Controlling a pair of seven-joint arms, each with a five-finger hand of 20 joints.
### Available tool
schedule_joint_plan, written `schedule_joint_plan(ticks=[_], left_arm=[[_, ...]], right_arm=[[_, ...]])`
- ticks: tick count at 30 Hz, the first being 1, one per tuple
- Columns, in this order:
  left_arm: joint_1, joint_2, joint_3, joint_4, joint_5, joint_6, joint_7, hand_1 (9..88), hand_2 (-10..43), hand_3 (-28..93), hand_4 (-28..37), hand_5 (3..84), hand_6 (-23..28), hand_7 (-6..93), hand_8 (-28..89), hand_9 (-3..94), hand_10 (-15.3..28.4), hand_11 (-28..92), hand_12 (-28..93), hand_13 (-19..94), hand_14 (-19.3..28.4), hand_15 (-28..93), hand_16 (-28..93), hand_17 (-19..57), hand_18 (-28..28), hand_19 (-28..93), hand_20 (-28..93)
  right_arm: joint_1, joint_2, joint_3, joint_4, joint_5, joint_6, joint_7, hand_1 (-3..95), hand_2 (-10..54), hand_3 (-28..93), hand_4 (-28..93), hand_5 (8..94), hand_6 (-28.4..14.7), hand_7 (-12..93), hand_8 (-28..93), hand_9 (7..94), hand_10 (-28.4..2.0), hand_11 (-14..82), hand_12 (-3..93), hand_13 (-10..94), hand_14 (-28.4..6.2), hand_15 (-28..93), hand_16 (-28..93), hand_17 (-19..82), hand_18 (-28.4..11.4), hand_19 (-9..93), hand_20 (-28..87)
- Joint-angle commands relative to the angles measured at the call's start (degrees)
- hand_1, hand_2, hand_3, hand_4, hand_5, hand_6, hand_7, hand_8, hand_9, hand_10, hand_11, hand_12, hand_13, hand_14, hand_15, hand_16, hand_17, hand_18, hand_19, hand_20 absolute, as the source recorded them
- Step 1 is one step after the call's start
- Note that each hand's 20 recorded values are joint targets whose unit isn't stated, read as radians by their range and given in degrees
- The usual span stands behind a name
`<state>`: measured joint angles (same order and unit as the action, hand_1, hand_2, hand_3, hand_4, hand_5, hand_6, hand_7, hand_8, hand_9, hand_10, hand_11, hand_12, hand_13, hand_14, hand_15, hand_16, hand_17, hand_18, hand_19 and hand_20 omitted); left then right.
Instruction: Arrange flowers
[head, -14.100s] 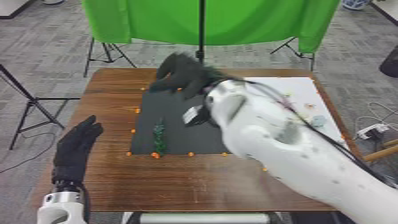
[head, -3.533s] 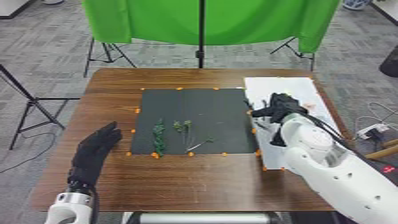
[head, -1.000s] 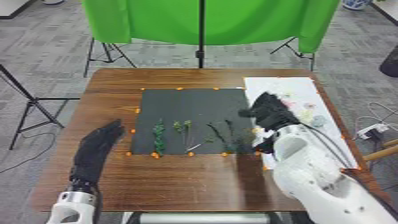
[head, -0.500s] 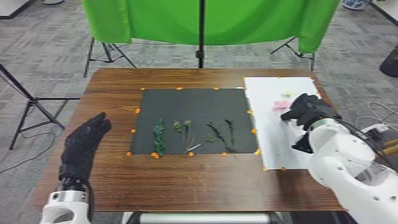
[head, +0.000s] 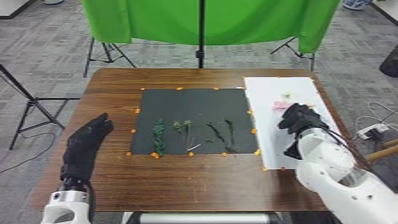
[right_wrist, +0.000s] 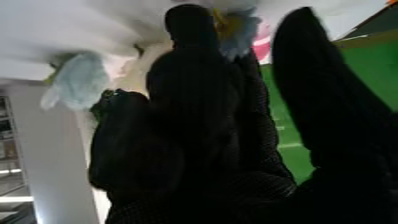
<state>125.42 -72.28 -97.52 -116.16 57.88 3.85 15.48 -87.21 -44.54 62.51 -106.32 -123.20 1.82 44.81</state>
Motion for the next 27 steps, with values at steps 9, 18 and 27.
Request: schedule_joint_plan(ticks=[9,18,27], left_arm=[[2.7,-0.41,-3.15,-0.74,-2.66,4.62,3.38,25.1,-7.1,67,-19.8,46.3,3.6,11.8,-4,42.9,12.3,16,17,31,16.3,17,5,3.6,13.6,7,22],[3.1,-0.34,-4.23,-0.79,-3.75,4.85,3.56,21.7,-4.6,68,-23.2,46.5,3.8,11.6,-4,43.1,12.5,15,16,32,16.4,17,4,4.9,12.9,6,22],[1.5,0.30,-2.45,-0.26,-3.98,4.43,3.74,19.5,-2.9,68,-26.3,46.5,3.6,12.0,-4,43.3,12.5,16,16,31,16.3,17,4,3.2,13.3,5,21]], right_arm=[[4.9,0.5,-2.6,-9.1,1.8,12.9,-7.6,66.7,-9.5,48,-11,82.1,-2.2,16,13,93.0,-10.4,10.9,37.6,94,-0.6,56,32,70,-8.4,93,51],[31.9,-10.6,-23.8,-5.1,29.1,9.6,-22.3,65.9,-9.5,49,-11,82.4,-2.5,16,14,93.2,-10.3,11.5,38.3,94,-0.5,57,32,70,-8.1,93,51],[41.0,-25.1,-37.0,8.2,39.9,3.5,-25.0,64.3,-9.5,52,-12,81.9,-2.2,16,13,92.7,-10.1,10.9,38.6,94,-0.5,56,32,70,-8.3,93,52]])
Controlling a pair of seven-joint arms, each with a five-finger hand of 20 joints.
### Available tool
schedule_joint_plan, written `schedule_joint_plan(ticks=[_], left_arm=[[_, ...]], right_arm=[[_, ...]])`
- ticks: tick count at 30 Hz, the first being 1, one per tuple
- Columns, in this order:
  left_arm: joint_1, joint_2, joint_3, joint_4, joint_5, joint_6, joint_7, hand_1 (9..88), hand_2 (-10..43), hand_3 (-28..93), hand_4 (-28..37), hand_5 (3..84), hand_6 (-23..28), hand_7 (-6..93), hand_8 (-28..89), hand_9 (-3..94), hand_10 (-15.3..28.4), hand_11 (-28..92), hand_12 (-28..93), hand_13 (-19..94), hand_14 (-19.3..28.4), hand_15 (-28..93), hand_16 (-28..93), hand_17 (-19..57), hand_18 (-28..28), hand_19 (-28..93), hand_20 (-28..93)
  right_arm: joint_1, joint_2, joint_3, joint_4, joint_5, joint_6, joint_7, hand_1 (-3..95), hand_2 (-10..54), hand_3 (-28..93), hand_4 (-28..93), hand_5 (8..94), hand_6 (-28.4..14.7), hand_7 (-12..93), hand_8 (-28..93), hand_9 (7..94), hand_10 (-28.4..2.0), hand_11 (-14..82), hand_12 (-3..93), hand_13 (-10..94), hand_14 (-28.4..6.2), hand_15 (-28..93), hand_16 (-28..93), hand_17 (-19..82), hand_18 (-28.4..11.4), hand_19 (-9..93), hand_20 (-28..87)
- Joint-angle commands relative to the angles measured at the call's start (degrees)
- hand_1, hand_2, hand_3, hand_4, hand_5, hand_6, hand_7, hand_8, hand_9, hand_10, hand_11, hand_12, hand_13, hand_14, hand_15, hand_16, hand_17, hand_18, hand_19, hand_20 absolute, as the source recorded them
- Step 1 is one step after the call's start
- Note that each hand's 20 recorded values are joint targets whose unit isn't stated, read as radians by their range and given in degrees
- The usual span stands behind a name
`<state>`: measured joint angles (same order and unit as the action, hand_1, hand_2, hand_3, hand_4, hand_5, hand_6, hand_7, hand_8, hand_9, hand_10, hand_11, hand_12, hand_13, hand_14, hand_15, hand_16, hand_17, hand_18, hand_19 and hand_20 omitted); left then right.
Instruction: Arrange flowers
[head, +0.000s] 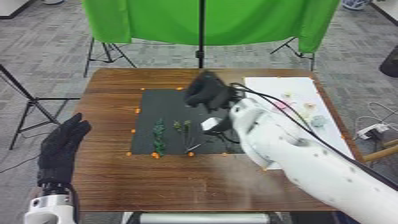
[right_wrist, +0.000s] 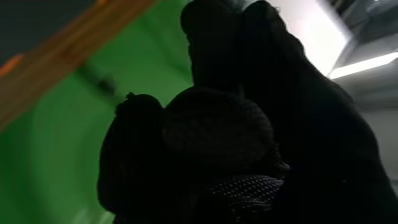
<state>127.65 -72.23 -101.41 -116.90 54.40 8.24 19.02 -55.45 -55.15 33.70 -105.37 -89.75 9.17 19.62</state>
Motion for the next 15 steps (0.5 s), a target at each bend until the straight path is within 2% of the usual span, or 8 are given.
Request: schedule_joint_plan(ticks=[1,4,6,7,8,10,12,15], left_arm=[[-0.5,0.21,1.57,0.37,-0.60,-0.01,0.23,19.0,-2.3,68,-27.0,46.5,3.6,12.0,-4,43.3,12.5,16,16,31,16.3,17,4,3.2,13.3,5,21],[-0.8,0.35,2.37,0.31,-1.88,1.47,-0.23,16.3,2.5,67,-28.1,46.7,3.7,11.8,-4,43.4,12.6,15,16,31,16.3,17,4,3.1,13.3,5,21],[-0.9,0.52,2.62,-0.05,-2.35,3.32,-0.87,15.1,10.3,65,-28.2,47.1,3.8,11.4,-4,43.7,12.8,15,16,32,16.2,17,4,3.0,13.3,5,20],[-1.4,0.66,2.74,0.33,-2.45,3.22,-0.88,15.4,13.9,63,-28.2,47.3,3.8,11.1,-5,44.0,13.0,15,16,32,16.2,17,4,3.0,13.2,5,20],[-1.4,0.56,2.55,0.27,-2.75,3.08,-1.16,16.0,16.4,60,-28.2,47.4,3.8,10.9,-5,44.2,13.2,15,16,32,16.2,16,4,3.0,13.1,5,20],[-1.2,0.51,2.46,0.15,-2.75,3.76,-1.52,17.7,20.7,56,-28.3,47.6,3.8,10.5,-5,44.4,13.2,15,15,32,16.2,17,4,3.0,12.8,5,20],[-1.4,0.63,2.64,0.37,-3.14,3.61,-1.50,17.8,22.6,55,-28.3,47.4,3.8,10.3,-5,44.4,13.3,15,15,32,16.2,17,3,3.0,12.7,5,20],[-1.7,0.37,2.87,0.43,-2.82,3.70,-1.57,17.2,22.6,57,-28.3,47.2,3.8,10.3,-5,44.4,13.3,15,15,32,16.2,17,3,2.9,12.6,5,20]], right_arm=[[9.3,-15.3,-9.0,8.5,8.2,-4.1,0.2,64.2,-9.5,52,-13,81.8,-2.1,16,13,92.5,-10.1,10.9,38.7,94,-0.6,56,32,70,-8.3,93,52],[10.0,-17.7,-11.0,12.8,9.8,-5.9,0.9,63.7,-9.5,53,-13,81.6,-1.9,16,13,92.2,-10.2,10.6,38.6,94,-0.6,56,33,69,-8.2,93,52],[10.8,-18.8,-12.8,15.0,9.3,-6.6,1.5,63.6,-9.5,53,-13,81.4,-1.9,16,13,92.0,-10.1,10.6,38.6,94,-0.6,56,33,69,-8.3,93,52],[10.8,-19.2,-13.2,15.8,8.6,-6.5,1.9,63.5,-9.5,53,-13,81.2,-1.9,16,13,91.9,-10.1,10.6,38.5,94,-0.5,56,33,69,-8.3,93,52],[11.2,-19.5,-14.1,16.6,8.2,-6.1,2.1,63.4,-9.5,53,-13,81.1,-1.8,16,13,91.7,-10.0,10.7,38.4,94,-0.5,56,33,69,-8.2,93,52],[11.0,-20.5,-14.6,18.4,7.6,-6.2,2.7,63.3,-9.5,53,-13,80.9,-1.8,16,12,91.5,-10.0,10.7,38.2,94,-0.6,56,33,69,-8.3,93,52],[10.9,-21.0,-15.3,19.9,6.3,-5.5,3.4,62.9,-9.5,53,-13,80.8,-1.8,16,12,91.3,-10.0,10.8,38.0,94,-0.6,55,33,69,-8.3,93,52],[10.7,-21.7,-15.6,21.9,5.4,-6.1,4.3,62.5,-9.5,53,-13,80.5,-1.6,16,11,91.2,-10.2,11.1,37.8,94,-0.7,55,34,69,-8.3,93,52]])
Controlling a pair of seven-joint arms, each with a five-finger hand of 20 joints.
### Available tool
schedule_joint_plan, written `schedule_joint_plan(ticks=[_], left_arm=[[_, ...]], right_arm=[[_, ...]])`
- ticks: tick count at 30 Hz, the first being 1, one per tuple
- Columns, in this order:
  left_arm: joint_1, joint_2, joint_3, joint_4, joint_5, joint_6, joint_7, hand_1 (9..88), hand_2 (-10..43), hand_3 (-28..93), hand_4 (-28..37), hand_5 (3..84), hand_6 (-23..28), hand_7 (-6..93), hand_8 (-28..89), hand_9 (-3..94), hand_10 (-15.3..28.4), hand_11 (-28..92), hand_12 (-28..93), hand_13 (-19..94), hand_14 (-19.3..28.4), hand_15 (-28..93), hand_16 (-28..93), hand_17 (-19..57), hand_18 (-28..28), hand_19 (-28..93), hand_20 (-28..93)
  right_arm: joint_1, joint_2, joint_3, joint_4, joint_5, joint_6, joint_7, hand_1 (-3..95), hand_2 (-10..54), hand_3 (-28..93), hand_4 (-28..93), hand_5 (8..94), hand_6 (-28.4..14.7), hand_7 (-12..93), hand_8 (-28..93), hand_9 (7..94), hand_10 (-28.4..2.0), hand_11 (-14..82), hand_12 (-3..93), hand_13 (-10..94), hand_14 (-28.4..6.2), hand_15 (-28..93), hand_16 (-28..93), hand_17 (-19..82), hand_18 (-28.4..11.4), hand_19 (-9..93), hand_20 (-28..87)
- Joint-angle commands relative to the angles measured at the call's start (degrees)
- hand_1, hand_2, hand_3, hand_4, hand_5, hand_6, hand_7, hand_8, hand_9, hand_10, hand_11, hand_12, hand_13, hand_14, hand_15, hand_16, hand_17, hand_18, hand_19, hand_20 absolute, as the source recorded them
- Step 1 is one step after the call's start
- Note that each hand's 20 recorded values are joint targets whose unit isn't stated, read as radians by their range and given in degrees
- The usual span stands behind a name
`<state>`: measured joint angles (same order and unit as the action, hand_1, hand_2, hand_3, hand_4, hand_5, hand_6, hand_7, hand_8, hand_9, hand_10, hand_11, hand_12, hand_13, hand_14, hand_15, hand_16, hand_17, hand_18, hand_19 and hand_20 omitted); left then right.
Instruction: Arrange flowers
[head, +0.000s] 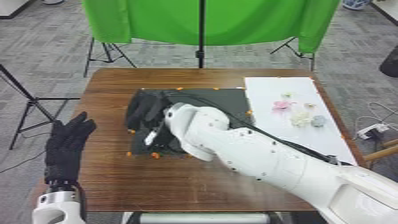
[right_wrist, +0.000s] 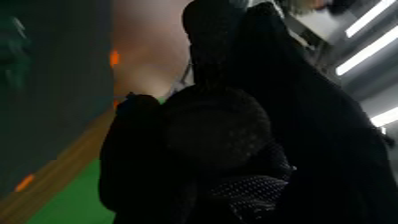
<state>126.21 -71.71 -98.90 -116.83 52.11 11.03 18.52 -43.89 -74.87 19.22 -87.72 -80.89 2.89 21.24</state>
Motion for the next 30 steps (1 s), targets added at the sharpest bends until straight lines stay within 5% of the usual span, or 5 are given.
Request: schedule_joint_plan(ticks=[1,18,30], left_arm=[[-0.6,-0.10,0.54,0.54,-0.61,0.76,-1.07,17.0,22.3,57,-28.3,47.1,3.8,10.3,-5,44.4,13.2,15,15,32,16.2,17,3,2.9,12.6,5,20],[-0.2,-0.30,0.70,0.33,0.02,0.52,-1.30,15.5,13.7,61,-28.3,46.5,3.9,10.7,-4,44.2,13.1,16,16,31,16.3,18,3,2.0,12.9,6,20],[0.3,-0.65,0.66,0.11,0.16,0.14,-1.24,15.9,11.5,61,-28.3,45.7,3.8,10.9,-4,44.1,13.1,16,16,31,16.4,18,3,1.7,13.1,6,20]], right_arm=[[-0.8,-1.9,-1.3,4.7,-4.1,0.3,2.8,62.3,-9.5,53,-13,80.5,-1.6,16,11,91.1,-10.2,11.3,37.6,94,-0.7,55,34,69,-8.2,93,52],[0.0,-0.7,-1.7,4.8,-9.5,-2.5,4.5,57.6,-9.5,49,-10,73.8,1.7,14,5,89.3,-11.5,17.4,32.8,94,-1.1,54,36,69,-8.6,93,52],[-0.2,0.4,0.9,3.3,-10.2,-4.1,4.9,49.6,-9.5,60,-14,69.1,2.2,14,-2,88.0,-12.6,21.7,27.4,94,-1.3,53,36,68,-8.9,93,51]])
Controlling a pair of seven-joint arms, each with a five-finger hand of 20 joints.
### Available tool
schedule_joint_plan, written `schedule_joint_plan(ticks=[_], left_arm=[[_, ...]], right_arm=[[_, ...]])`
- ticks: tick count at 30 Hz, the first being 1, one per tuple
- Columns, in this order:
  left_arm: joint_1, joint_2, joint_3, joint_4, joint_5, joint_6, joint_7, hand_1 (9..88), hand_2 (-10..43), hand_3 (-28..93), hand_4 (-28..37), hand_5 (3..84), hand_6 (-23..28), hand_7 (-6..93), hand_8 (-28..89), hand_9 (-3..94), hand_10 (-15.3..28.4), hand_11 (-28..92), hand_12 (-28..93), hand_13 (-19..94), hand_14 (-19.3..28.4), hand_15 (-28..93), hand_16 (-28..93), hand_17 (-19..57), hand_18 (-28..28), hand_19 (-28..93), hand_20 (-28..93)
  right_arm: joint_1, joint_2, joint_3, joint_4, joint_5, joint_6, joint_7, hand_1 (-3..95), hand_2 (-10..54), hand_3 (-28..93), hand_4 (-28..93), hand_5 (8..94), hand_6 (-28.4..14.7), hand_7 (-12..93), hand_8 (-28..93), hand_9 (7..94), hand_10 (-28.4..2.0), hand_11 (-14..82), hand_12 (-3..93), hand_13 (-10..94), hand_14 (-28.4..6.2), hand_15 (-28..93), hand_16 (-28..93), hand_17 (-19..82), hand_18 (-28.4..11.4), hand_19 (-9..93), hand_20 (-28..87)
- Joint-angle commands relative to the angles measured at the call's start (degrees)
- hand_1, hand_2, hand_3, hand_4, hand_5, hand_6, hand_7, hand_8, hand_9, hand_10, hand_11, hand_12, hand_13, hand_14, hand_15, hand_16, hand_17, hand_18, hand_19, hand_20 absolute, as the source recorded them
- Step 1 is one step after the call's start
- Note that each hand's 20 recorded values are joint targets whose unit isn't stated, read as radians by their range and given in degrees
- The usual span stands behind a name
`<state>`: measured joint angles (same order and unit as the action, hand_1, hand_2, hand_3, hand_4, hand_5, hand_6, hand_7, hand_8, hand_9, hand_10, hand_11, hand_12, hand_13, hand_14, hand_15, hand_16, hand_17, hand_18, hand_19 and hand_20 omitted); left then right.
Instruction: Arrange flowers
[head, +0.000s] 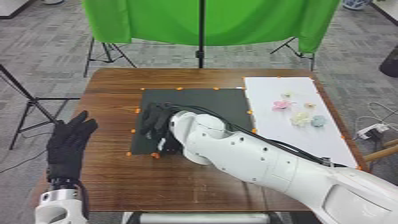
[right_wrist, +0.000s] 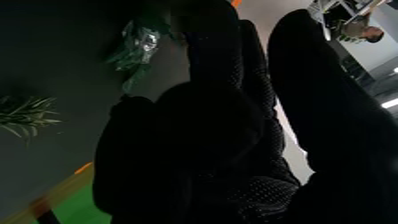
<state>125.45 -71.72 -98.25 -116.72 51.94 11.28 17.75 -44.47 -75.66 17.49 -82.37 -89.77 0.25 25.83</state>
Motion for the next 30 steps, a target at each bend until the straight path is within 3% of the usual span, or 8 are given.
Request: schedule_joint_plan(ticks=[1,6,9,14,21,30], left_arm=[[1.2,-0.70,0.05,-0.06,0.36,-0.01,-0.57,15.8,11.5,61,-28.3,45.6,3.7,10.9,-4,44.1,13.1,16,16,31,16.5,18,3,1.7,13.2,6,20],[0.9,-0.84,-0.09,0.04,0.78,-0.70,-1.29,16.0,11.2,61,-28.3,45.6,3.6,11.2,-4,44.1,13.0,16,16,31,16.5,19,3,1.5,13.3,6,20],[1.4,-1.02,-0.59,0.04,0.70,-0.32,-1.27,15.8,11.1,61,-28.3,45.6,3.6,11.2,-4,44.1,13.0,16,16,31,16.5,19,3,1.4,13.4,6,20],[2.4,-1.06,-1.18,-0.55,0.66,-0.39,-1.57,15.6,10.2,62,-28.3,45.5,3.6,11.3,-4,44.1,13.1,17,16,31,16.4,19,4,1.4,13.4,6,20],[2.3,-1.07,-1.47,-0.81,1.11,-0.60,-1.21,16.2,9.8,62,-28.3,45.6,3.7,11.2,-4,44.2,13.1,17,16,31,16.5,19,4,1.4,13.4,6,20],[2.2,-0.77,-0.95,-0.89,1.05,0.03,-1.80,16.6,9.6,62,-28.3,45.6,3.6,11.4,-4,44.2,13.2,17,16,31,16.4,19,3,1.4,13.4,6,20]], right_arm=[[0.4,1.9,3.8,-3.1,-1.3,-2.1,0.4,49.1,-9.5,60,-15,68.8,2.2,14,-3,87.7,-12.8,22.6,25.7,94,-1.3,53,36,68,-8.9,93,51],[-4.4,12.6,14.7,-18.2,-7.4,1.6,-0.6,47.4,-9.5,61,-14,68.2,2.2,14,-7,87.2,-13.0,23.6,23.4,94,-1.7,52,36,68,-9.1,93,51],[-11.2,21.6,24.1,-28.3,-14.3,4.1,0.1,46.2,-9.5,61,-14,68.0,2.0,14,-9,85.1,-12.4,23.9,23.6,93,-2.0,51,36,67,-9.6,93,50],[-27.4,33.9,42.2,-38.9,-24.5,0.6,5.1,44.8,-9.5,62,-14,66.5,-0.4,13,-8,75.0,-15.5,19.8,22.8,86,-5.3,52,36,58,-12.8,93,49],[-40.9,40.0,55.9,-37.7,-27.4,-11.0,11.8,41.0,-9.5,62,-14,53.3,-3.3,8,-5,52.3,-20.5,8.9,22.5,71,-11.4,56,34,50,-16.1,91,48],[-45.2,40.4,56.1,-30.8,-26.7,-11.1,12.9,39.8,-9.5,61,-15,50.9,-3.0,7,-5,52.9,-20.3,9.7,23.5,71,-12.0,58,32,50,-16.6,90,49]])
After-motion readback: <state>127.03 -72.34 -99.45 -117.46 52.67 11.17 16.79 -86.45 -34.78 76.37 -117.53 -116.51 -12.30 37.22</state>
